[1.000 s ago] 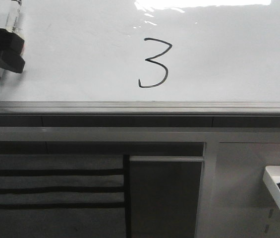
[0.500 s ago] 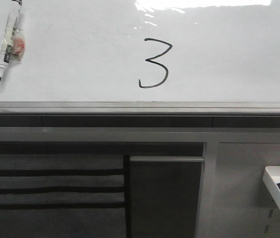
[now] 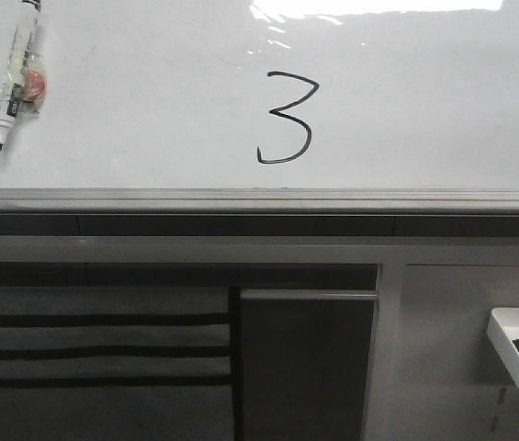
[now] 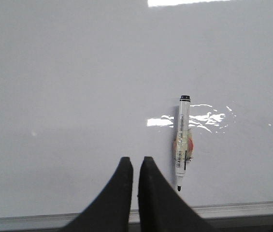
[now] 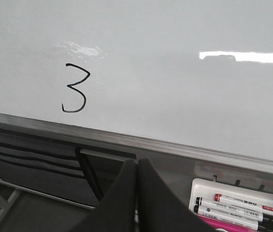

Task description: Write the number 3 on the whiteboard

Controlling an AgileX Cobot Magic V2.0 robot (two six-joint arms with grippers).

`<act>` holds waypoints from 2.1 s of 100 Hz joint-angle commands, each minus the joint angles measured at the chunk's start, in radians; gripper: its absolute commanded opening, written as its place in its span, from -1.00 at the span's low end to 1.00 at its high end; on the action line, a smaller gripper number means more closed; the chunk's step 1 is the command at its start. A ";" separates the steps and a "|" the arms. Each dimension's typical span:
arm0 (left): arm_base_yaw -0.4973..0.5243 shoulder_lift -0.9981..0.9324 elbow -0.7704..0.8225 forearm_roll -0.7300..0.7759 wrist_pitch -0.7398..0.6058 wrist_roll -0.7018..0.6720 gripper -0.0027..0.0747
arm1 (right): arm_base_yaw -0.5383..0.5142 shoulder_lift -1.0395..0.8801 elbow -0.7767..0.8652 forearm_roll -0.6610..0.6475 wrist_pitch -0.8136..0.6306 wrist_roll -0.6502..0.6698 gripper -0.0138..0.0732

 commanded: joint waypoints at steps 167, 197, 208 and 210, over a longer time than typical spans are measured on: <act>-0.091 -0.449 0.559 0.463 -0.390 -0.485 -0.98 | -0.005 0.003 0.004 -0.019 -0.065 0.002 -0.85; -0.091 -0.449 0.559 0.463 -0.390 -0.485 -0.98 | -0.005 0.003 0.004 -0.019 -0.065 0.002 -0.85; -0.091 -0.449 0.559 0.463 -0.390 -0.485 -0.98 | -0.015 -0.039 0.025 -0.019 -0.075 0.002 -0.85; -0.091 -0.449 0.559 0.463 -0.390 -0.485 -0.98 | -0.022 -0.053 0.033 -0.019 -0.079 0.002 -0.85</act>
